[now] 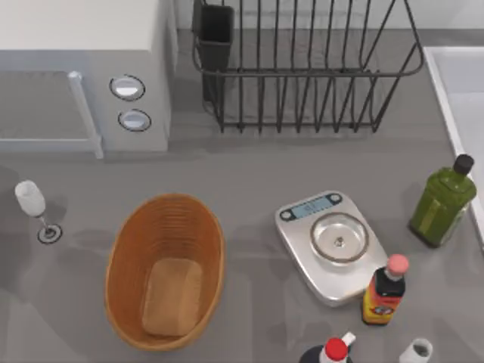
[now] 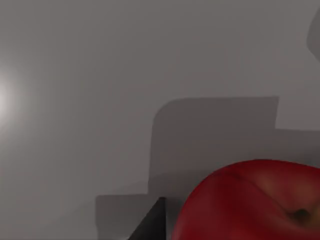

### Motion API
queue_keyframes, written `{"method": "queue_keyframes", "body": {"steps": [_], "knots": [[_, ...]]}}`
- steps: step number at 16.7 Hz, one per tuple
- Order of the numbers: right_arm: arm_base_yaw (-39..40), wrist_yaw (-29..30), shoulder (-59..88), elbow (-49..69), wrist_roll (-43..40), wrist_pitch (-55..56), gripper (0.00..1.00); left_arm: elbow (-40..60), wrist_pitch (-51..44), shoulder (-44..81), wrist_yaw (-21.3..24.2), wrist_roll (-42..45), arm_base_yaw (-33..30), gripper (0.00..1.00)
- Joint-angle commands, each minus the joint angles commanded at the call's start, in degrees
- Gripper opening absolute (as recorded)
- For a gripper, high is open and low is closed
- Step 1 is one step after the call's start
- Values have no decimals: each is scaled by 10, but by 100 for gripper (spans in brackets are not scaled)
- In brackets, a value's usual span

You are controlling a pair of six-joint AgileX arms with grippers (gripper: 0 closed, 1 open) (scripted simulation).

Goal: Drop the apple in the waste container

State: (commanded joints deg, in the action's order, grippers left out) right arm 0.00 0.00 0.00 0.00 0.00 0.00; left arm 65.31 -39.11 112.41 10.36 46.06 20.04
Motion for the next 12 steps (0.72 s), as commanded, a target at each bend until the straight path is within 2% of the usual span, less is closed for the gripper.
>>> {"method": "queue_keyframes", "body": {"steps": [7,8,12], "knots": [[0,0,0,0,0,0,100,0,0,0,0,0,0,0],[0,0,0,0,0,0,100,0,-8,-13,-18,3,9,0],[0,0,0,0,0,0,100,-5,-47,-15,-18,3,27,0]]}}
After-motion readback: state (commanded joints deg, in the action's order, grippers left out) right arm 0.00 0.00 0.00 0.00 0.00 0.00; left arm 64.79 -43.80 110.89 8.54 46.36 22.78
